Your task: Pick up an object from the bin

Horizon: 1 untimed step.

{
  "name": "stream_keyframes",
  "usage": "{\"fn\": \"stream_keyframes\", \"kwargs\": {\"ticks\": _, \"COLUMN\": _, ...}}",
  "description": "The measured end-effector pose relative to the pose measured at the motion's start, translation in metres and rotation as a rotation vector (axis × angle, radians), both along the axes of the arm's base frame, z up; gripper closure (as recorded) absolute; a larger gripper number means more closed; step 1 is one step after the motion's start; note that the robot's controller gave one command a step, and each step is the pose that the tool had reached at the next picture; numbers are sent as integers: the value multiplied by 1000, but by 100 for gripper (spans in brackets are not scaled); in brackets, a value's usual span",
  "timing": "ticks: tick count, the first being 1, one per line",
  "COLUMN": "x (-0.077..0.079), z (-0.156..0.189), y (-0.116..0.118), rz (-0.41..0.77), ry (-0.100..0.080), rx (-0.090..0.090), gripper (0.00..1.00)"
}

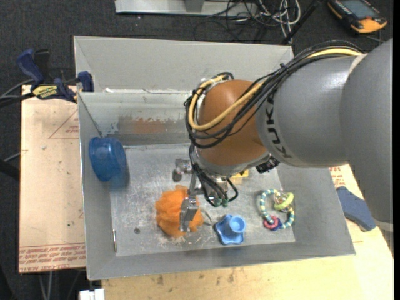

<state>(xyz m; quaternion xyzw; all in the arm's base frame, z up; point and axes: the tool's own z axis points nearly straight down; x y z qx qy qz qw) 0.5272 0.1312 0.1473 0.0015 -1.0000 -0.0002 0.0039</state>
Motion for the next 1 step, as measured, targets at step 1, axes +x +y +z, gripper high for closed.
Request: {"fn": "stream_keyframes", "kwargs": {"ticks": 1, "x": 2, "z": 4, "y": 0, "rz": -3, "ry": -8, "rx": 1, "gripper": 0}}
